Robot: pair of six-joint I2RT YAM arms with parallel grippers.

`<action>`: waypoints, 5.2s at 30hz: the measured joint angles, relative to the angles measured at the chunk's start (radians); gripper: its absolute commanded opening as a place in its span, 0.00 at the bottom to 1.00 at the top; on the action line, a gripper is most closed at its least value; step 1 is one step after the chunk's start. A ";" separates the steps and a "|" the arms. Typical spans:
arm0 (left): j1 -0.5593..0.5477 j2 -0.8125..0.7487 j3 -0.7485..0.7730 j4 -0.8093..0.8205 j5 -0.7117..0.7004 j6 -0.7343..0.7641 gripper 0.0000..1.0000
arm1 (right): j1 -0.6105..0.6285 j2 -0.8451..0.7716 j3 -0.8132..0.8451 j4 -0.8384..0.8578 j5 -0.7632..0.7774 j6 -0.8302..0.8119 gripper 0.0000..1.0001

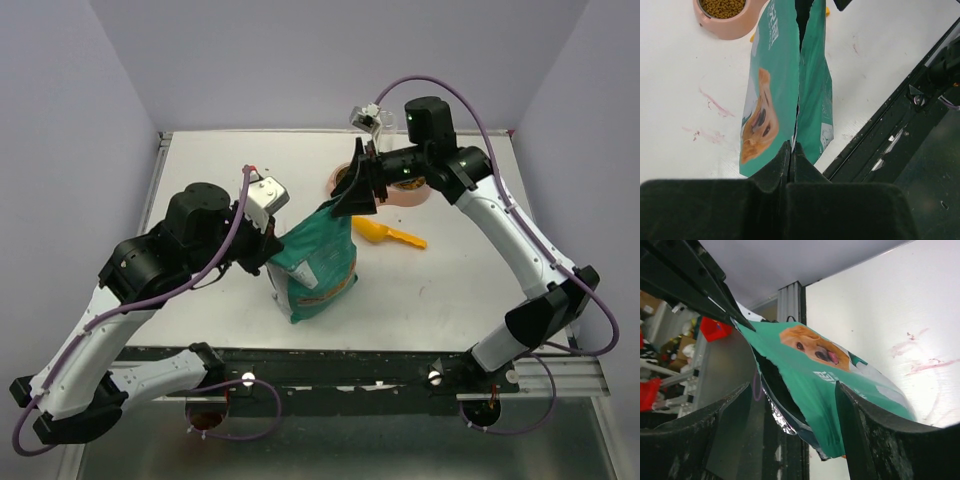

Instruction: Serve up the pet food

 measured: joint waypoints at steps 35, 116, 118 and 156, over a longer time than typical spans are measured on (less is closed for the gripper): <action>0.050 0.044 0.036 -0.022 0.187 0.288 0.00 | 0.357 0.098 0.271 -0.347 0.337 -0.660 0.59; 0.047 -0.125 -0.113 0.091 0.049 0.220 0.00 | 0.295 0.017 0.200 -0.396 0.771 -0.862 0.35; 0.048 -0.129 -0.114 0.089 0.047 0.219 0.00 | 0.267 0.006 0.200 -0.396 0.782 -0.861 0.19; 0.048 -0.138 -0.116 0.076 0.042 0.216 0.00 | 0.338 0.037 0.274 -0.369 0.644 -0.843 0.39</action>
